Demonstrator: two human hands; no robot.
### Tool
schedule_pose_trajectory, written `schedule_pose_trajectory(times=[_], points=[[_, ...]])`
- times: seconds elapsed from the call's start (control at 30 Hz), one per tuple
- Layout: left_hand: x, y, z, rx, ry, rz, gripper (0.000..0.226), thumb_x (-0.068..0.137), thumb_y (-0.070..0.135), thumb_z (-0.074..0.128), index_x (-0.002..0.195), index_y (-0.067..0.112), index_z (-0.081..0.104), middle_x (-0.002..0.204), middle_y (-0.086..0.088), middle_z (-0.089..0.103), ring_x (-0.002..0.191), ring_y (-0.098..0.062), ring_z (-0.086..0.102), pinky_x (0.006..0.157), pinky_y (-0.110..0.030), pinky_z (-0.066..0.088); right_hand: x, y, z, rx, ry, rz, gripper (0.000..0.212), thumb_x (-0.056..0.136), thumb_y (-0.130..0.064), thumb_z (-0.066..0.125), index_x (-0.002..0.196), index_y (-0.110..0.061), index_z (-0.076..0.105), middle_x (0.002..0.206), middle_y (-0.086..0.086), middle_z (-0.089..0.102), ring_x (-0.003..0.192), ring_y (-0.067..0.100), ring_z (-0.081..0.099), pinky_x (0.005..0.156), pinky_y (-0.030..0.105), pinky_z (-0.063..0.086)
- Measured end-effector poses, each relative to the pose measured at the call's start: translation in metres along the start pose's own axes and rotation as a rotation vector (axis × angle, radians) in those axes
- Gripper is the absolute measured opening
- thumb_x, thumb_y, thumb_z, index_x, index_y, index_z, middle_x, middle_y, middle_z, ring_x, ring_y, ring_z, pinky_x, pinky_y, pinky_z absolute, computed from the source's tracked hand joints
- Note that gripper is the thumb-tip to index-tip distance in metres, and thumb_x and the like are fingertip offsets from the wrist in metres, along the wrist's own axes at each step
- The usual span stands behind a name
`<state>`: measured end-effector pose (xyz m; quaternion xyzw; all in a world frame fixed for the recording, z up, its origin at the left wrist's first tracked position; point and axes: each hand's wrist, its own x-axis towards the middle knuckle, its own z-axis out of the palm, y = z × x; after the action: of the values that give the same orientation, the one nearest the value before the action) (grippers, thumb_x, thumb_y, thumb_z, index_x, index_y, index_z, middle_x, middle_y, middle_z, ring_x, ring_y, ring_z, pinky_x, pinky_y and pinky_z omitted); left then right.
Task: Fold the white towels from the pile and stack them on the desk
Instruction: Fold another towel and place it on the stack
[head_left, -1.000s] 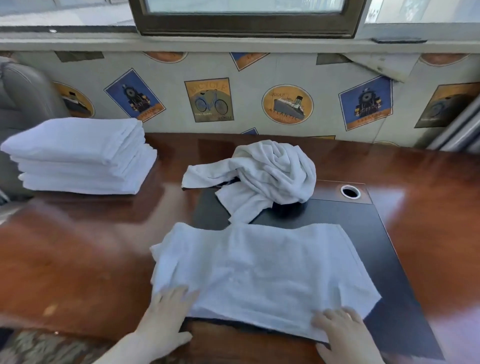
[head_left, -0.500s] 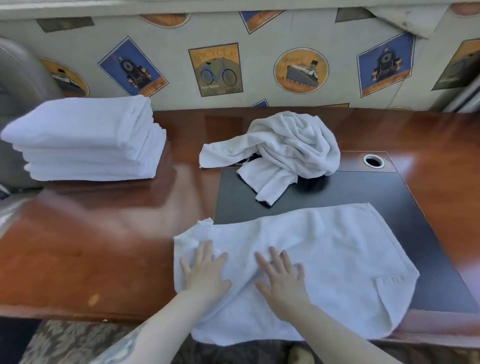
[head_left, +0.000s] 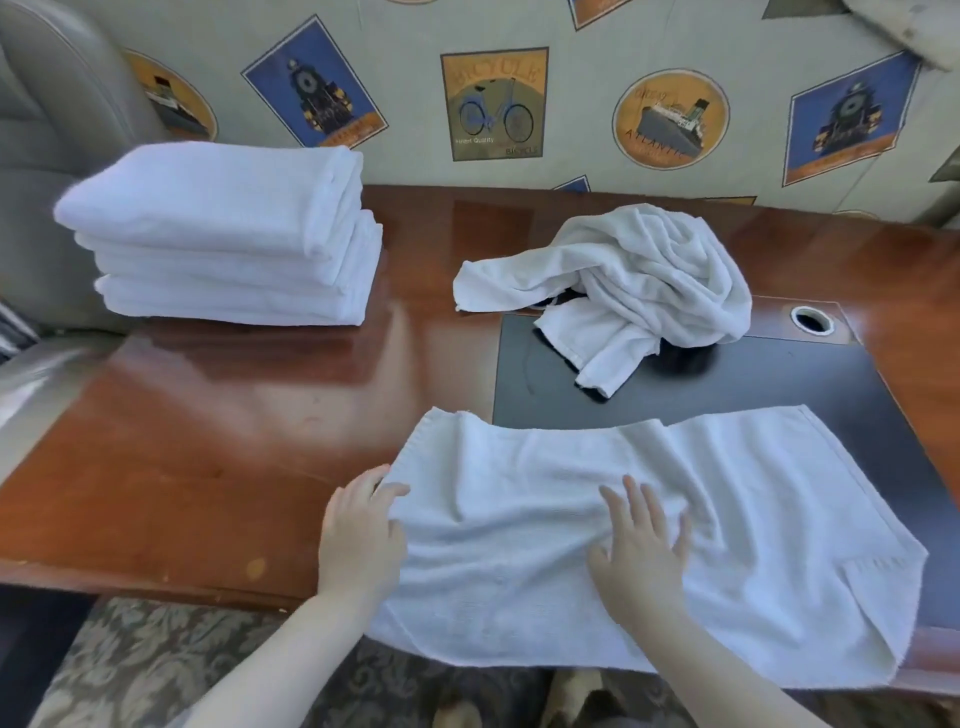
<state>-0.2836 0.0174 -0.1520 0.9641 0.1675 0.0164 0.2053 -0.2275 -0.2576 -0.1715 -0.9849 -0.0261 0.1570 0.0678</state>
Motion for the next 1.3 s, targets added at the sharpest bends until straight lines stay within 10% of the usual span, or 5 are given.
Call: schedule_pose_trajectory(times=[0.23, 0.43, 1.0, 1.2, 1.3], points=[[0.046, 0.049, 0.066, 0.182, -0.393, -0.037, 0.077, 0.099, 0.060, 0.022, 0.154, 0.020, -0.014, 0.160, 0.000, -0.025, 0.147, -0.022, -0.025, 0.119, -0.044, -0.011, 0.028, -0.051, 0.013, 0.037, -0.106, -0.287, 0.058, 0.102, -0.045, 0.026, 0.155, -0.039, 0.003, 0.163, -0.006, -0.018, 0.148, 0.016, -0.023, 0.118, 0.047, -0.014], [0.072, 0.024, 0.078, 0.222, -0.253, -0.188, 0.086, 0.090, 0.073, 0.014, 0.137, 0.028, -0.041, 0.141, 0.004, -0.050, 0.143, -0.023, -0.032, 0.114, -0.054, -0.015, 0.076, -0.056, 0.027, -0.022, -0.137, -0.255, 0.073, 0.086, -0.075, 0.013, 0.145, -0.052, -0.023, 0.152, -0.007, -0.042, 0.136, 0.018, -0.045, 0.104, 0.063, -0.028], [0.141, -0.037, 0.047, 0.279, -0.208, -0.194, 0.076, 0.094, 0.064, 0.009, 0.150, 0.025, -0.023, 0.159, -0.001, -0.028, 0.147, -0.022, -0.024, 0.116, -0.057, -0.011, 0.142, -0.148, 0.012, -0.050, -0.091, -0.356, 0.072, 0.092, -0.069, 0.024, 0.153, -0.044, -0.005, 0.161, -0.005, -0.025, 0.146, 0.021, -0.028, 0.106, 0.059, -0.027], [0.166, -0.089, 0.004, 0.198, -0.418, -0.003, 0.070, 0.099, 0.049, 0.034, 0.154, 0.037, -0.007, 0.160, 0.011, -0.022, 0.148, -0.009, -0.018, 0.118, -0.045, -0.002, 0.021, -0.218, 0.025, 0.071, 0.106, -0.693, 0.052, 0.071, -0.043, 0.075, 0.122, -0.033, 0.067, 0.141, -0.003, 0.055, 0.134, 0.019, 0.049, 0.106, 0.044, 0.044], [0.170, -0.107, -0.004, 0.199, -0.468, 0.066, 0.069, 0.099, 0.049, 0.032, 0.153, 0.038, -0.010, 0.159, 0.014, -0.024, 0.147, -0.008, -0.021, 0.117, -0.045, -0.008, -0.017, -0.279, 0.038, -0.009, -0.129, -0.817, 0.039, 0.081, -0.048, 0.050, 0.118, -0.052, 0.064, 0.137, -0.022, 0.056, 0.130, 0.004, 0.051, 0.105, 0.026, 0.044]])
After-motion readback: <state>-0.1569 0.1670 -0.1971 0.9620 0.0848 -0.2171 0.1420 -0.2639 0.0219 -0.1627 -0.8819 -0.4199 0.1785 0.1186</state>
